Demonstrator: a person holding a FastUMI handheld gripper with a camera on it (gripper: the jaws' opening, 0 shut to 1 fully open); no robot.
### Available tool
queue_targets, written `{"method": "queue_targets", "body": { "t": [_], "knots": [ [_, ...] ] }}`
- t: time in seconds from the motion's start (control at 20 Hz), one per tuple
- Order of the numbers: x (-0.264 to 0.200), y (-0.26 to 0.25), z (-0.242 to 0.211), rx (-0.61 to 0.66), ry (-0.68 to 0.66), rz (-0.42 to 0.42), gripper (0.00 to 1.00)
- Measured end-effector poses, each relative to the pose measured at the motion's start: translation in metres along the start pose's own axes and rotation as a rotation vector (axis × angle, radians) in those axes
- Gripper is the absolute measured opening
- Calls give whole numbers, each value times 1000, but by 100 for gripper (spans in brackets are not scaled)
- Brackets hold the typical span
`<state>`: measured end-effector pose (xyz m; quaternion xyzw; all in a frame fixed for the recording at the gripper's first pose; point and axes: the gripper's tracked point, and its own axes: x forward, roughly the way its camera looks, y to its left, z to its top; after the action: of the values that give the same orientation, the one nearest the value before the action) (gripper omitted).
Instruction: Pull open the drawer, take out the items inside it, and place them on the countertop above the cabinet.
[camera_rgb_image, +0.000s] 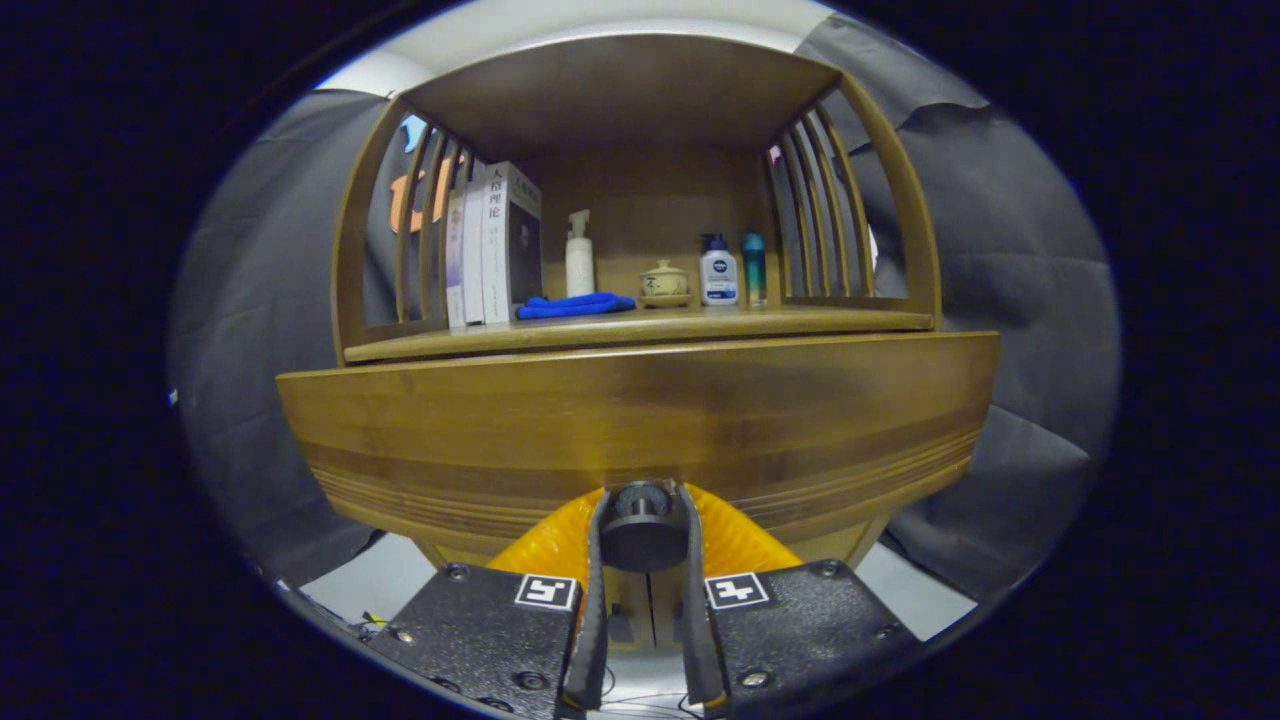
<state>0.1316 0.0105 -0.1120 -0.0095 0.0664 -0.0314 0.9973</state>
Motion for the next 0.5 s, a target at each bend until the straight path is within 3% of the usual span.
{"method": "queue_targets", "body": {
  "t": [0.5],
  "knots": [
    [-50, 0, -19, -7, 3, -4, 34]
  ]
}}
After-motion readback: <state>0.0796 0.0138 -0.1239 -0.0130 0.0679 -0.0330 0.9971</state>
